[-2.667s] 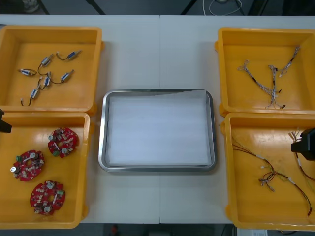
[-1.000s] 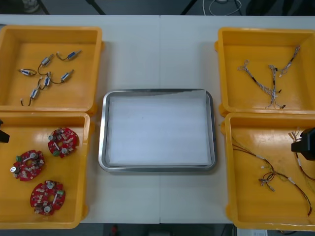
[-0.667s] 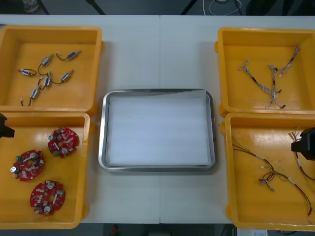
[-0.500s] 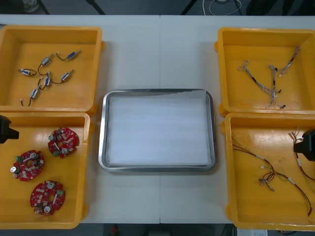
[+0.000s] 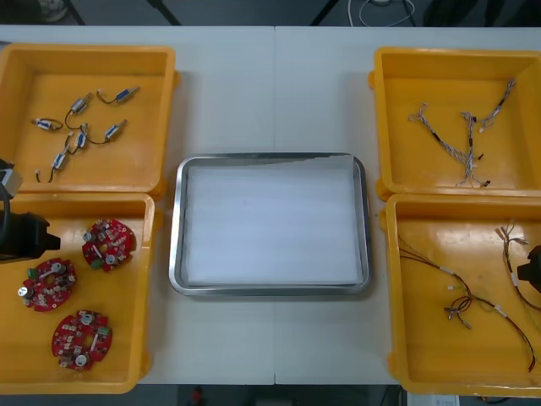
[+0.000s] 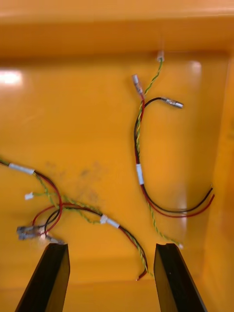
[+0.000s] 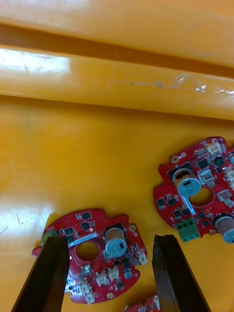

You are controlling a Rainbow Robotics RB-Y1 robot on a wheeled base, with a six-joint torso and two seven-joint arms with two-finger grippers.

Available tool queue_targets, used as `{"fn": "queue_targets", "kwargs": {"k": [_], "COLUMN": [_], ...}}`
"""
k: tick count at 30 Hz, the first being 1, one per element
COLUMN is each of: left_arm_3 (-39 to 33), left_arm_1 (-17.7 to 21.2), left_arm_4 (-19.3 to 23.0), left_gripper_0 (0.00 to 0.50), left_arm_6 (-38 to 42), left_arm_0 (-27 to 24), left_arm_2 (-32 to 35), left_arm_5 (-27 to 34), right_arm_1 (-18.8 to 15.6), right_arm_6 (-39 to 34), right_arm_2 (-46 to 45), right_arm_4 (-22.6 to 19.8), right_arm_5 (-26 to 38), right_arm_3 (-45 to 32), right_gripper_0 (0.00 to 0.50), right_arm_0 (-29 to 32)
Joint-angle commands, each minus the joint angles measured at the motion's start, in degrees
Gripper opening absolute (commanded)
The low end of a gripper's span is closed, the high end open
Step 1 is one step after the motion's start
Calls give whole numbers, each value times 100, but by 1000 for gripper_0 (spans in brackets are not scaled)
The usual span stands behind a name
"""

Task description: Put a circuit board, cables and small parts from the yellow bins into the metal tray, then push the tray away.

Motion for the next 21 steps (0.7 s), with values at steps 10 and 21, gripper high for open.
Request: {"fn": "queue_targets", "kwargs": {"k": [10, 21], "left_arm_3": [139, 218], "left_arm_1": [30, 30], "left_arm_4": [-277, -374], "left_gripper_0": [500, 500], "left_arm_6": [-640, -614], "left_arm_0": [384, 437], "left_arm_2": [-532, -707], "left_arm_5": [-628, -865], "right_arm_1": [-185, -176], "right_arm_6": [999, 1043], "right_arm_2": [-32, 513], "right_arm_4": [190, 322], "right_arm_5": [-1618, -2576], "right_arm_3": [798, 1589], "right_gripper_0": [500, 500], "right_arm_0": [697, 776]}}
